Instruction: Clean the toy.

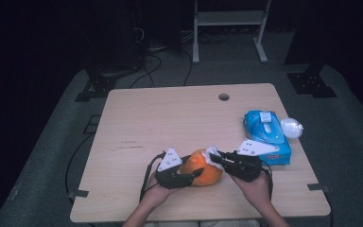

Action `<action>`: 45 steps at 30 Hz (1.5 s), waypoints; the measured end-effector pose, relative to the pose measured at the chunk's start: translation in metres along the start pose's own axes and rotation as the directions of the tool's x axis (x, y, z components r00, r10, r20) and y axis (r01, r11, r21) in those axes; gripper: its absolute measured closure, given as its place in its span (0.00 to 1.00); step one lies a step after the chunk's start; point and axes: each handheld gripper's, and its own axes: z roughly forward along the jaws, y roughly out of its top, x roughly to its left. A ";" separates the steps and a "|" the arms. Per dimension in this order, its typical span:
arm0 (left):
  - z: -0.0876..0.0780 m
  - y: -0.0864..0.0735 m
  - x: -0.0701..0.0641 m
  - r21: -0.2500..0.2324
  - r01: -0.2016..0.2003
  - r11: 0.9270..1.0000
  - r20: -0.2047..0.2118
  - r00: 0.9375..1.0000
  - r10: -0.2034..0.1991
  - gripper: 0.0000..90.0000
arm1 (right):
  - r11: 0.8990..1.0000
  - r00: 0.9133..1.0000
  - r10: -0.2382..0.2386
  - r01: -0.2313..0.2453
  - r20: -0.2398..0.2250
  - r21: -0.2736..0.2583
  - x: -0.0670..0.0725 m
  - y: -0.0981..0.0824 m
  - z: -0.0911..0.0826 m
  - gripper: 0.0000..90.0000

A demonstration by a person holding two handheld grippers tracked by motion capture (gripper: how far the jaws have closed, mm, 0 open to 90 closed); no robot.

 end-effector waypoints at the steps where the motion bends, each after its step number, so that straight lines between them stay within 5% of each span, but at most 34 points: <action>1: 0.000 0.001 -0.001 0.004 -0.006 1.000 0.000 1.000 0.006 0.46 | 1.000 1.000 0.025 -0.025 -0.005 0.003 -0.004 -0.004 0.002 0.89; 3: 0.000 -0.001 -0.002 0.007 -0.013 1.000 0.008 1.000 0.013 0.44 | 0.998 0.998 0.069 -0.069 -0.013 0.001 -0.012 -0.010 0.004 0.89; 11: 0.010 -0.011 0.010 0.005 0.059 0.998 0.046 0.997 -0.060 0.12 | 0.998 0.998 0.055 -0.056 0.025 0.038 -0.017 -0.014 0.006 0.89; 19: 0.000 -0.002 0.003 0.003 0.014 1.000 0.003 1.000 -0.014 0.42 | 0.999 0.999 -0.035 0.034 -0.019 -0.019 0.012 0.004 0.002 0.89; 24: -0.003 0.007 -0.006 0.008 -0.014 1.000 -0.011 1.000 0.014 0.39 | 0.999 0.999 0.039 -0.039 -0.025 -0.012 -0.004 -0.006 0.005 0.89; 30: 0.001 0.000 0.012 0.005 0.055 0.998 0.016 0.998 -0.055 0.11 | 0.998 0.998 0.064 -0.065 0.011 0.016 -0.017 -0.016 0.010 0.89; 33: 0.003 -0.005 0.016 0.015 0.068 0.998 0.041 0.997 -0.069 0.18 | 0.994 0.995 0.103 -0.103 0.005 0.019 -0.021 -0.018 0.010 0.89; 35: 0.000 -0.004 0.014 0.016 0.047 0.999 0.021 0.999 -0.047 0.30 | 0.997 0.997 0.080 -0.080 0.019 0.002 -0.014 -0.012 0.006 0.89; 38: -0.001 -0.001 0.009 0.015 0.026 1.000 0.015 1.000 -0.026 0.41 | 0.998 0.999 0.029 -0.031 -0.036 -0.052 0.003 0.002 0.000 0.89; 41: -0.006 0.005 0.003 0.016 -0.003 1.000 0.016 1.000 0.003 0.43 | 0.999 0.999 -0.019 0.018 -0.032 -0.035 0.012 0.003 0.003 0.89; 45: -0.005 0.004 0.005 0.025 0.003 1.000 0.047 0.999 -0.004 0.32 | 0.999 0.999 0.035 -0.035 -0.009 -0.015 -0.003 -0.005 0.004 0.89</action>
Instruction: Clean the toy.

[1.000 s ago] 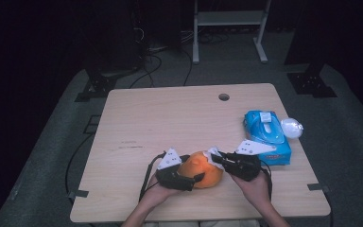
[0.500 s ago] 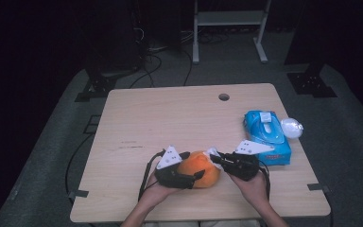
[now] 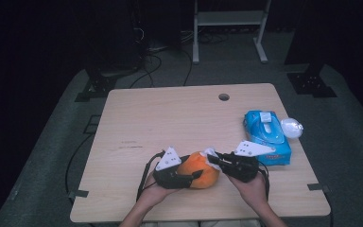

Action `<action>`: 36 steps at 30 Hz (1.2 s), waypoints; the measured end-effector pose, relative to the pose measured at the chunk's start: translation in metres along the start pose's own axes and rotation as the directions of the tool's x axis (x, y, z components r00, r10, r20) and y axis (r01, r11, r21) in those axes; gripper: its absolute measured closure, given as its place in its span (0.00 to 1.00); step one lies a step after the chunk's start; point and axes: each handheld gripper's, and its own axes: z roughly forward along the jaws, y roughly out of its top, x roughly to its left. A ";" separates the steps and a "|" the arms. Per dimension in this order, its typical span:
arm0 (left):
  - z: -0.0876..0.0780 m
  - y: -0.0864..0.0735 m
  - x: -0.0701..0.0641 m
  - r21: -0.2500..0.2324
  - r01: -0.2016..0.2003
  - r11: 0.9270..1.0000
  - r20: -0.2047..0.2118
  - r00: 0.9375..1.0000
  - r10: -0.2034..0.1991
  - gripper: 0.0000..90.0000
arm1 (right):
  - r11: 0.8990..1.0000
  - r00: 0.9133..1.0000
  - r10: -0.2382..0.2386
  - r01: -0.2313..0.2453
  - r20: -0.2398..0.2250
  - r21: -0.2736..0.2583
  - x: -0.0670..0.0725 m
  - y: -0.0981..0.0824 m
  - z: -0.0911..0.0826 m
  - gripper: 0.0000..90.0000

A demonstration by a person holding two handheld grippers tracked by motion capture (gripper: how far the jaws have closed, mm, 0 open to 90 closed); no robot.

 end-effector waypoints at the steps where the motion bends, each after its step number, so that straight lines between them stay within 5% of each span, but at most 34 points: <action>1: 0.001 -0.001 0.002 0.003 0.008 1.000 0.001 1.000 -0.008 0.27 | 1.000 1.000 0.013 -0.013 -0.006 0.003 -0.003 -0.002 0.001 0.89; 5: 0.005 -0.004 -0.001 -0.018 0.006 1.000 -0.034 0.999 -0.007 0.29 | 1.000 1.000 -0.006 0.006 -0.009 -0.020 0.005 0.003 -0.002 0.89; 10: 0.009 -0.001 -0.009 -0.012 -0.022 1.000 -0.027 0.999 0.022 0.28 | 0.992 0.993 -0.119 0.119 -0.013 -0.031 0.025 0.014 -0.003 0.89; 13: 0.002 -0.003 0.004 0.001 0.033 0.999 0.065 0.997 -0.033 0.18 | 0.996 0.996 -0.086 0.086 0.003 0.002 0.014 0.005 0.000 0.89; 17: 0.003 -0.012 0.019 0.007 0.109 0.994 0.082 0.991 -0.109 0.13 | 1.000 0.999 -0.027 0.026 0.023 0.016 0.002 -0.002 0.002 0.89; 21: 0.006 -0.009 0.009 -0.016 0.052 0.999 0.026 0.998 -0.052 0.33 | 0.996 0.996 -0.082 0.083 0.025 -0.040 0.018 0.009 -0.004 0.89; 27: 0.009 -0.002 -0.008 -0.005 -0.007 1.000 0.015 1.000 0.007 0.33 | 0.990 0.990 -0.142 0.142 0.004 -0.022 0.031 0.011 -0.001 0.89; 30: 0.009 -0.004 0.001 -0.014 0.043 0.999 0.063 0.997 -0.042 0.18 | 0.995 0.995 -0.101 0.101 -0.002 0.000 0.020 0.005 0.000 0.90; 32: 0.010 -0.008 0.008 -0.004 0.083 0.997 0.057 0.995 -0.082 0.06 | 0.996 0.995 -0.094 0.094 0.018 -0.002 0.014 0.004 -0.002 0.90; 35: 0.015 -0.016 0.011 -0.006 0.092 0.996 0.086 0.992 -0.091 0.13 | 0.997 0.997 -0.071 0.071 0.029 -0.010 0.009 0.004 -0.004 0.89; 36: 0.013 -0.016 0.008 -0.015 0.075 0.997 0.061 0.995 -0.074 0.19 | 0.997 0.997 -0.071 0.071 0.030 -0.007 0.009 0.004 -0.004 0.89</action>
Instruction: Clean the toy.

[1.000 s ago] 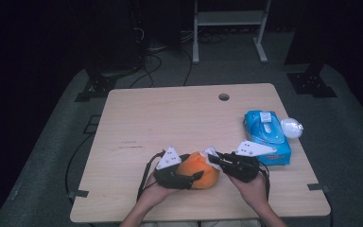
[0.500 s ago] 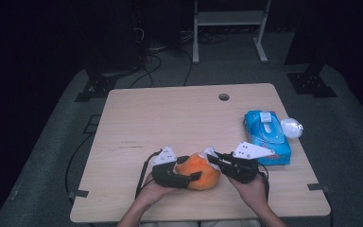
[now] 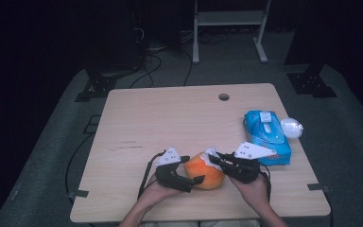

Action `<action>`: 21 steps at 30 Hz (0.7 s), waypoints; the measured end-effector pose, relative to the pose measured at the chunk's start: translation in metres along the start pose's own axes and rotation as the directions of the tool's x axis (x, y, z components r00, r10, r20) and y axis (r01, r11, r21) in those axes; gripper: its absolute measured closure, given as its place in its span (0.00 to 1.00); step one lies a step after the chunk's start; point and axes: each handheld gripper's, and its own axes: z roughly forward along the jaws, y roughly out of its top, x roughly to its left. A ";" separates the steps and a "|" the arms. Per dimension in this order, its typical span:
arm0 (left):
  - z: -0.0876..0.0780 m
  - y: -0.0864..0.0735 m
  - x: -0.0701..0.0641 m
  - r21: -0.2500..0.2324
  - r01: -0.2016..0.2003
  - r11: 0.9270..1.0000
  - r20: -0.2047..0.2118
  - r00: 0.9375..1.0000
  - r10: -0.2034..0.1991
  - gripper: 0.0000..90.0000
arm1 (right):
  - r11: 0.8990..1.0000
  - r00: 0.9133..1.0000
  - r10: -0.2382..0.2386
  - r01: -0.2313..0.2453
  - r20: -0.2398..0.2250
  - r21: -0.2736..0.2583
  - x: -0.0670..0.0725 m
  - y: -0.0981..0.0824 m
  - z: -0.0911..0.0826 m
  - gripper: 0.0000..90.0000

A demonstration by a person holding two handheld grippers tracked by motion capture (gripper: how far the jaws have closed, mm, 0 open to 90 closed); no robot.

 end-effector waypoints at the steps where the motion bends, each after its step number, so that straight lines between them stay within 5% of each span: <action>1: -0.002 0.002 -0.003 -0.010 -0.019 1.000 -0.025 1.000 0.019 0.29 | 1.000 1.000 -0.008 0.008 0.001 -0.005 0.002 0.001 -0.001 0.89; 4: -0.007 0.008 -0.010 -0.040 -0.049 0.998 -0.087 0.995 0.045 0.39 | 0.998 0.998 -0.049 0.049 -0.034 -0.029 0.013 0.007 -0.005 0.89; 7: -0.011 0.012 -0.012 -0.020 -0.074 0.997 -0.083 0.994 0.072 0.40 | 0.997 0.997 -0.075 0.075 -0.036 -0.015 0.015 0.007 -0.002 0.89; 9: -0.011 0.011 -0.011 -0.013 -0.051 0.999 -0.040 0.998 0.050 0.37 | 1.000 0.998 -0.023 0.022 -0.051 -0.011 0.006 0.002 0.000 0.89; 13: -0.010 0.011 -0.007 -0.028 -0.029 0.999 0.001 1.000 0.029 0.27 | 1.000 1.000 0.005 -0.005 -0.020 -0.007 -0.006 -0.005 -0.001 0.89; 15: -0.010 0.010 -0.002 -0.039 -0.005 0.999 -0.005 1.000 0.005 0.20 | 1.000 1.000 -0.014 0.014 0.008 0.001 -0.008 -0.006 -0.002 0.89; 17: -0.007 0.008 0.002 -0.021 0.019 1.000 -0.030 0.999 -0.020 0.14 | 1.000 1.000 0.026 -0.026 0.000 -0.008 -0.015 -0.008 -0.004 0.89; 21: -0.003 0.006 -0.007 0.014 -0.026 1.000 0.000 1.000 0.026 0.31 | 0.995 0.995 0.098 -0.098 0.000 -0.022 -0.030 -0.012 -0.007 0.89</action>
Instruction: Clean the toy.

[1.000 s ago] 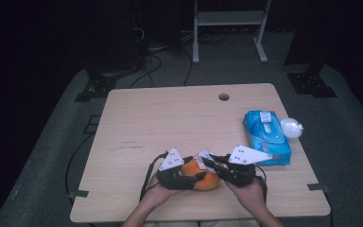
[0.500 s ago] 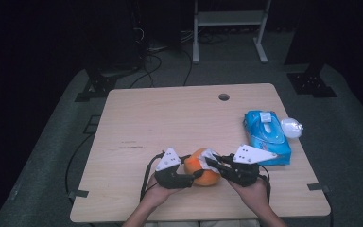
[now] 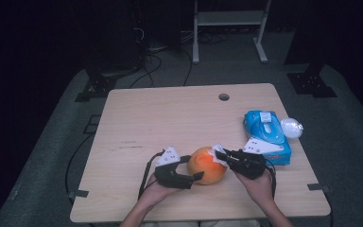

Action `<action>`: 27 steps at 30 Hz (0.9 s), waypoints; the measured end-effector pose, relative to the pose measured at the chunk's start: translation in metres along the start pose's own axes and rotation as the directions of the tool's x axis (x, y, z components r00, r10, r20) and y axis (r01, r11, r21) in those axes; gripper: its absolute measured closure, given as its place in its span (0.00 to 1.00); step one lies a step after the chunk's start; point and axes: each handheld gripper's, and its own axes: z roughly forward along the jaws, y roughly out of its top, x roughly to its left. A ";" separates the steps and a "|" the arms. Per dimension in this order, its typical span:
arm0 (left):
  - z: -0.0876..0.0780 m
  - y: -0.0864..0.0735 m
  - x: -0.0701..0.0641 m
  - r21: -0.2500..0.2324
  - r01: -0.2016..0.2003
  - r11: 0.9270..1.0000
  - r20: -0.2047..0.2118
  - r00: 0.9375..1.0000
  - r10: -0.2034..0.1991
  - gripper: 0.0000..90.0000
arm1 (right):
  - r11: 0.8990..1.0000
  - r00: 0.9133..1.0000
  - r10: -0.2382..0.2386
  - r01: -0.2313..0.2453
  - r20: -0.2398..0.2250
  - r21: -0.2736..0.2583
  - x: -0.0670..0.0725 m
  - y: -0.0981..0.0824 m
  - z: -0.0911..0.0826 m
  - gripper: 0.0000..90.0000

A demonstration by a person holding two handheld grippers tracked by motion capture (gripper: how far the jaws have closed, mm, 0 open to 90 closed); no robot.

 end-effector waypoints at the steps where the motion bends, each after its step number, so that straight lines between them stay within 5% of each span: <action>1: 0.000 0.001 -0.002 0.001 -0.007 1.000 0.014 1.000 0.007 0.32 | 1.000 1.000 0.015 -0.015 0.002 -0.001 -0.004 -0.002 -0.001 0.89; 5: 0.000 0.005 -0.001 -0.028 0.010 1.000 -0.006 1.000 -0.010 0.21 | 0.997 0.997 0.072 -0.072 -0.014 -0.005 -0.014 -0.008 -0.003 0.89; 9: 0.009 0.001 -0.006 -0.025 -0.057 0.998 -0.077 0.996 0.055 0.11 | 0.998 0.997 0.055 -0.055 -0.049 -0.001 -0.006 -0.006 -0.001 0.89; 15: 0.012 -0.003 -0.017 -0.001 -0.132 0.991 -0.088 0.987 0.132 0.38 | 1.000 0.992 -0.011 0.009 -0.129 -0.018 0.022 0.005 0.002 0.89; 18: 0.010 -0.002 -0.017 0.011 -0.131 0.991 -0.070 0.989 0.131 0.40 | 0.997 0.992 -0.080 0.081 -0.097 0.005 0.028 0.007 0.005 0.89; 22: 0.010 -0.002 -0.013 -0.021 -0.091 0.996 0.003 0.996 0.091 0.28 | 0.999 0.998 -0.043 0.044 -0.047 0.019 0.012 0.004 0.001 0.89; 24: 0.013 -0.001 -0.012 -0.017 -0.087 0.996 -0.016 0.996 0.086 0.18 | 0.999 0.999 -0.026 0.027 -0.048 0.023 0.009 0.002 -0.001 0.89; 27: 0.017 -0.004 -0.014 0.008 -0.111 0.994 -0.046 0.993 0.111 0.17 | 0.999 0.996 -0.027 0.028 -0.079 0.016 0.016 0.003 0.001 0.89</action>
